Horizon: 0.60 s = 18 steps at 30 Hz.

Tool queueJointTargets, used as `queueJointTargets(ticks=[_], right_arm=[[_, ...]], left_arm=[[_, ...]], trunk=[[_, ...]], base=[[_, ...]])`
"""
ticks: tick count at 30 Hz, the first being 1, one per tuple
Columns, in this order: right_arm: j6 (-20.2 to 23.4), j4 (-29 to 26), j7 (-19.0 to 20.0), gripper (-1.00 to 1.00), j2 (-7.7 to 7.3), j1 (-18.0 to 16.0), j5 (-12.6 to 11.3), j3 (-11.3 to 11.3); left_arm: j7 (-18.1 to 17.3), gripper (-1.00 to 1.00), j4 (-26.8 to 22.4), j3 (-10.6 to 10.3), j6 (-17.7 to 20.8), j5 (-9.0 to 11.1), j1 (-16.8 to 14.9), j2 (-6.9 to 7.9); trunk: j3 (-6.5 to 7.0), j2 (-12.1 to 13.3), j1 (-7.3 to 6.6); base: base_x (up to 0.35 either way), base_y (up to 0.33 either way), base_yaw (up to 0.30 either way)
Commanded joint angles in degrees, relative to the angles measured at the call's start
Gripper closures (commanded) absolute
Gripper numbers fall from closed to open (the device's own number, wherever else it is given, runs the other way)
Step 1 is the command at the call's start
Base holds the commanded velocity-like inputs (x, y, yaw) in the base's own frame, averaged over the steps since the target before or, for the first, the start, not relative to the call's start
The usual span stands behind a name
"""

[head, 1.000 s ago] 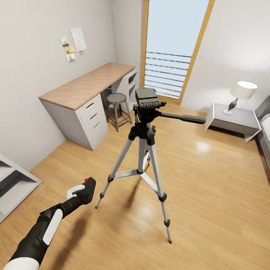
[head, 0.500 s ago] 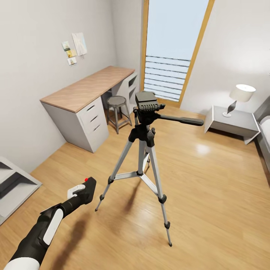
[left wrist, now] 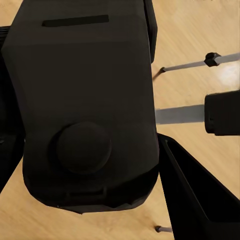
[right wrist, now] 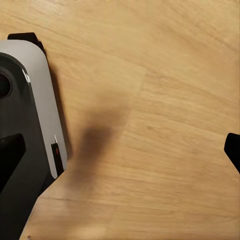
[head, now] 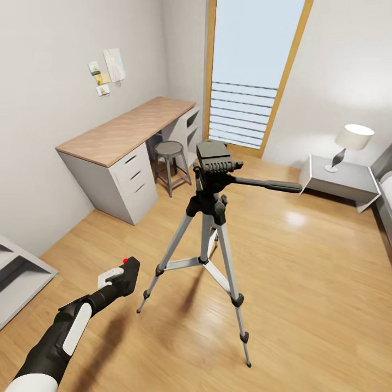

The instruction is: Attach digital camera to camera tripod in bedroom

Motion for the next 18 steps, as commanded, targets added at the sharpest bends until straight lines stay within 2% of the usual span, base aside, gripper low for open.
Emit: queueJointTargets(ticks=[1, 8, 13, 17, 18], right_arm=[[-0.2, 0.0, 0.0, -1.00, 0.01, 0.0, -0.2, -0.1], [-0.2, 0.0, 0.0, -1.00, 0.01, 0.0, -0.2, 0.0], [-0.4, 0.0, 0.1, -1.00, 0.01, 0.0, -0.2, 0.0], [-0.9, -0.1, 0.6, -1.00, -0.07, 0.0, -0.2, 0.0], [-1.3, -4.5, 1.0, -1.00, -0.51, 0.0, -0.2, 0.1]], left_arm=[[-0.3, 1.00, -0.1, 0.1, 0.4, 0.2, 0.0, -0.02], [-0.2, 1.00, -0.1, 0.1, 0.4, 0.2, 0.0, -0.01], [-0.3, 1.00, -0.1, 0.1, 0.4, 0.2, 0.0, 0.05], [-0.2, 1.00, -0.1, 0.1, 0.4, 0.2, 0.0, 0.05], [-0.2, 1.00, -0.1, 0.1, 0.4, 0.2, 0.0, 0.01]], trunk=[[-0.06, -0.1, 0.02], [-0.06, -0.1, 0.02], [-0.06, -0.1, 0.02], [-0.06, -0.1, 0.02], [-0.06, -0.1, 0.02]], base=[[0.018, 0.000, 0.000], [0.022, 0.000, 0.000], [0.186, 0.000, 0.000], [0.062, 0.000, 0.000], [0.011, 0.000, 0.000]])
